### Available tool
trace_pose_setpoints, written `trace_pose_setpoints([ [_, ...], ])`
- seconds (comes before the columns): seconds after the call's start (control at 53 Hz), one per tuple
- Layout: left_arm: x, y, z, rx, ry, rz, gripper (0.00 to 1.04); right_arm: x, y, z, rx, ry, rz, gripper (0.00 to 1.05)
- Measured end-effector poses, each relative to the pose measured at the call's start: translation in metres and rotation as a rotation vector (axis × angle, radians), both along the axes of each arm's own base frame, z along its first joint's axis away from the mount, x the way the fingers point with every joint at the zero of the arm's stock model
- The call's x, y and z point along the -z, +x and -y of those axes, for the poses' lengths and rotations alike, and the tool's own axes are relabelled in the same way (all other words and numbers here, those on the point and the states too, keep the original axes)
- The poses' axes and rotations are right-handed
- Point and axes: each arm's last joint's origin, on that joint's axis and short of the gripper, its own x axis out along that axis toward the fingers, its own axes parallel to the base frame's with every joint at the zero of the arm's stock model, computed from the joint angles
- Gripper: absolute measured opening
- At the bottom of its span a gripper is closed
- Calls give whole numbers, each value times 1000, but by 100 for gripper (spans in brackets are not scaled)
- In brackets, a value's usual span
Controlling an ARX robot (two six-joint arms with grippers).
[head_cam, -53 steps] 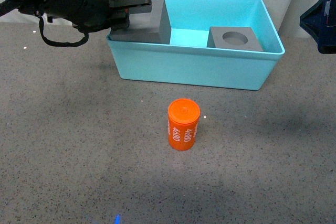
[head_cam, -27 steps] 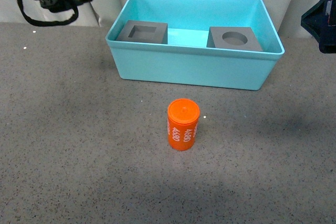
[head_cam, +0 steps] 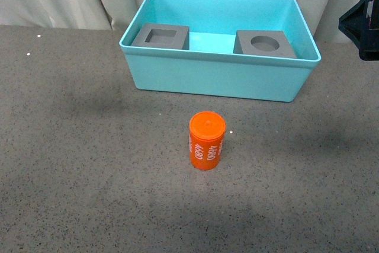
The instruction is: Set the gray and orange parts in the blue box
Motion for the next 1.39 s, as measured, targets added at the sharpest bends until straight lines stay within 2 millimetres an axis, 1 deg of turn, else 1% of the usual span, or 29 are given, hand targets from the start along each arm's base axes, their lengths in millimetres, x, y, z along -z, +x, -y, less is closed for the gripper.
trace_pose_setpoints([
  [0.075,2,-27,0,-10,31,29,98,0,0,0,0,0,0,95],
  [0.094,4,-36,-1,-10,34,32,98,0,0,0,0,0,0,95],
  [0.17,8,-55,-5,-19,34,5,98,0,0,0,0,0,0,95],
  [0.189,11,-63,-7,-22,40,-7,98,0,0,0,0,0,0,95],
  [0.226,13,-73,-10,-32,45,-15,98,0,0,0,0,0,0,95],
  [0.302,16,-89,-16,-77,72,-25,98,0,0,0,1,0,0,95],
  [0.32,18,-93,-18,-87,97,-18,96,0,0,0,0,0,0,95],
  [0.396,21,-101,-26,-81,121,105,86,0,0,0,0,0,0,95],
  [0.434,22,-109,-33,-87,135,187,77,0,0,0,-3,0,0,95],
  [0.471,21,-113,-36,-90,145,219,71,0,0,0,-2,0,0,95],
  [0.622,21,-124,-46,-92,177,253,50,0,0,0,-1,0,1,95],
  [0.697,25,-130,-50,-87,186,248,35,0,0,0,-1,0,1,95],
  [0.773,33,-137,-55,-90,191,247,17,0,0,0,-1,0,1,95],
  [0.811,35,-139,-57,-92,193,241,10,0,0,0,-1,0,1,95],
  [0.829,34,-141,-58,-91,194,242,5,0,0,0,-1,0,1,95],
  [0.848,33,-142,-58,-93,193,245,3,0,0,0,-1,0,1,95],
  [0.999,29,-148,-65,-67,194,263,4,0,0,0,-1,0,1,95],
  [1.112,27,-152,-72,-101,198,267,4,0,0,0,-1,0,1,95],
  [1.395,24,-164,-72,-98,197,278,4,0,0,0,-1,0,1,95],
])
